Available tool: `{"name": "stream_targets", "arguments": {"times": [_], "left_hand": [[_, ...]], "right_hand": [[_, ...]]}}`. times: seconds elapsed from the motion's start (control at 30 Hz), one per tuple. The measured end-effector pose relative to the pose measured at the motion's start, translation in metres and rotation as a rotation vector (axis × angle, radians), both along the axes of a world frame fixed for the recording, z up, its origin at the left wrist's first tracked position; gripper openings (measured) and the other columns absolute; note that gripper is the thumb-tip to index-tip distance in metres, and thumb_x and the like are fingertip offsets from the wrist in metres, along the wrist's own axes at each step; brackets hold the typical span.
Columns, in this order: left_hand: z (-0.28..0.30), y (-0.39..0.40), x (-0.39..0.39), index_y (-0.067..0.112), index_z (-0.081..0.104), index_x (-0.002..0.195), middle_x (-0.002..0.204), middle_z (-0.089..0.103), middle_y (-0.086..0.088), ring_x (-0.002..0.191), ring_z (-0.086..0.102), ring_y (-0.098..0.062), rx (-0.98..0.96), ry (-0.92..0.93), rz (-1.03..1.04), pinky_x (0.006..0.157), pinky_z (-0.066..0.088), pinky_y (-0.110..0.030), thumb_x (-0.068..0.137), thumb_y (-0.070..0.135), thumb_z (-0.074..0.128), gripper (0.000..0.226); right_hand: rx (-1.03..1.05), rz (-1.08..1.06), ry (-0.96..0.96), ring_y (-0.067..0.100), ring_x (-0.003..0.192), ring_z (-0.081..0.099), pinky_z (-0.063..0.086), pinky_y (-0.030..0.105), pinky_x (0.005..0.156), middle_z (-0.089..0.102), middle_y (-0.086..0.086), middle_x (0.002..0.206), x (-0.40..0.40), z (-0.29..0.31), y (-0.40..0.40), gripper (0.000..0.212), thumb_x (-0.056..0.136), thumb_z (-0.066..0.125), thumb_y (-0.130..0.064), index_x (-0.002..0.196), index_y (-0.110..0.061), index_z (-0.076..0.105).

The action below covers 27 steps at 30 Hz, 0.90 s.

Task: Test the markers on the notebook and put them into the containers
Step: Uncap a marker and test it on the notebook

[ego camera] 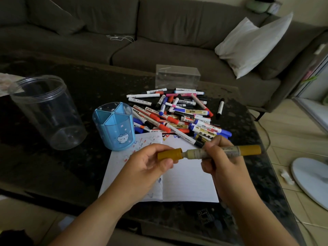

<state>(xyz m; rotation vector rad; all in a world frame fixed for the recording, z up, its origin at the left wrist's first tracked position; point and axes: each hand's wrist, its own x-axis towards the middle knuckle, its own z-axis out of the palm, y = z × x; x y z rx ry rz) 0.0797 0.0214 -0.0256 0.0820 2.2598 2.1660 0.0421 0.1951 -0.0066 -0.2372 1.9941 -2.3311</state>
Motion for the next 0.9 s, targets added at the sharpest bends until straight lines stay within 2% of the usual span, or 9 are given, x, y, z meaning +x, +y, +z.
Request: {"name": "stream_targets", "arguments": {"times": [0.13, 0.27, 0.37, 0.5, 0.6, 0.7, 0.8, 0.87, 0.9], "left_hand": [[0.009, 0.0, 0.007, 0.036, 0.058, 0.103, 0.091, 0.067, 0.02, 0.089, 0.063, 0.0, -0.219, 0.035, -0.07, 0.079, 0.05, -0.015, 0.075, 0.046, 0.051, 0.03], [0.023, -0.002, 0.015, 0.04, 0.052, 0.098, 0.08, 0.061, 0.016, 0.072, 0.056, 0.003, -0.451, 0.099, -0.102, 0.062, 0.044, -0.013, 0.077, 0.056, 0.038, 0.03], [0.033, 0.001, 0.021, 0.037, 0.052, 0.095, 0.076, 0.057, 0.004, 0.067, 0.052, -0.002, -0.484, 0.167, -0.096, 0.058, 0.042, -0.02, 0.079, 0.057, 0.036, 0.03], [0.037, 0.0, 0.024, 0.035, 0.053, 0.09, 0.068, 0.052, 0.014, 0.061, 0.05, -0.002, -0.491, 0.213, -0.069, 0.054, 0.039, -0.019, 0.08, 0.055, 0.037, 0.028], [0.039, -0.004, 0.026, 0.033, 0.054, 0.092, 0.07, 0.052, 0.01, 0.065, 0.051, -0.005, -0.521, 0.2, -0.058, 0.056, 0.041, -0.021, 0.079, 0.056, 0.037, 0.032], [0.037, -0.01, 0.024, 0.032, 0.056, 0.092, 0.065, 0.051, 0.009, 0.065, 0.051, -0.002, -0.535, 0.164, -0.02, 0.056, 0.04, -0.016, 0.088, 0.046, 0.045, 0.018], [0.031, -0.025, 0.019, 0.031, 0.06, 0.092, 0.073, 0.06, 0.008, 0.069, 0.057, -0.003, -0.533, 0.12, 0.084, 0.064, 0.046, -0.02, 0.088, 0.037, 0.055, 0.008], [0.027, -0.04, 0.017, 0.029, 0.063, 0.091, 0.077, 0.064, 0.005, 0.074, 0.061, -0.007, -0.538, 0.09, 0.174, 0.069, 0.05, -0.028, 0.086, 0.034, 0.06, 0.008], [0.027, -0.048, 0.017, 0.029, 0.063, 0.092, 0.079, 0.066, 0.005, 0.075, 0.062, -0.007, -0.565, 0.073, 0.21, 0.069, 0.051, -0.027, 0.086, 0.034, 0.061, 0.008]], "right_hand": [[0.06, 0.047, 0.059, 0.01, 0.045, 0.035, 0.032, 0.021, 0.044, 0.04, -0.003, 0.047, 0.005, 0.004, -0.003, 0.025, 0.077, 0.061, -0.022, 0.054, -0.024, 0.054], [0.073, 0.019, 0.05, 0.011, 0.044, 0.034, 0.031, 0.021, 0.043, 0.039, 0.0, 0.047, 0.011, 0.015, -0.005, 0.033, 0.08, 0.071, -0.032, 0.054, -0.023, 0.052], [-0.055, 0.014, 0.022, 0.011, 0.042, 0.028, 0.028, 0.021, 0.041, 0.033, 0.0, 0.047, 0.016, 0.019, -0.013, 0.031, 0.079, 0.059, -0.02, 0.052, -0.023, 0.045], [-0.219, 0.029, -0.03, 0.011, 0.042, 0.022, 0.018, 0.028, 0.045, 0.03, -0.001, 0.047, 0.022, 0.018, -0.025, 0.035, 0.087, 0.053, -0.009, 0.057, -0.018, 0.037], [-0.237, 0.026, -0.095, 0.012, 0.043, 0.02, 0.015, 0.032, 0.049, 0.028, 0.0, 0.048, 0.024, 0.016, -0.031, 0.037, 0.093, 0.049, -0.003, 0.061, -0.014, 0.033], [-0.18, 0.043, -0.175, 0.011, 0.042, 0.022, 0.019, 0.028, 0.046, 0.029, 0.002, 0.048, 0.022, 0.016, -0.037, 0.032, 0.092, 0.053, -0.013, 0.063, -0.013, 0.038], [-0.05, 0.127, -0.359, 0.009, 0.046, 0.038, 0.035, 0.021, 0.047, 0.049, 0.003, 0.053, 0.021, 0.019, -0.04, 0.028, 0.079, 0.06, -0.035, 0.073, -0.009, 0.055], [0.205, 0.121, -0.402, 0.01, 0.057, 0.05, 0.046, 0.023, 0.059, 0.061, 0.001, 0.062, 0.02, 0.019, -0.039, 0.031, 0.082, 0.059, -0.04, 0.085, -0.01, 0.063], [0.397, 0.073, -0.341, 0.01, 0.061, 0.054, 0.048, 0.023, 0.063, 0.064, -0.001, 0.066, 0.02, 0.017, -0.038, 0.027, 0.084, 0.06, -0.041, 0.087, -0.015, 0.065]]}}
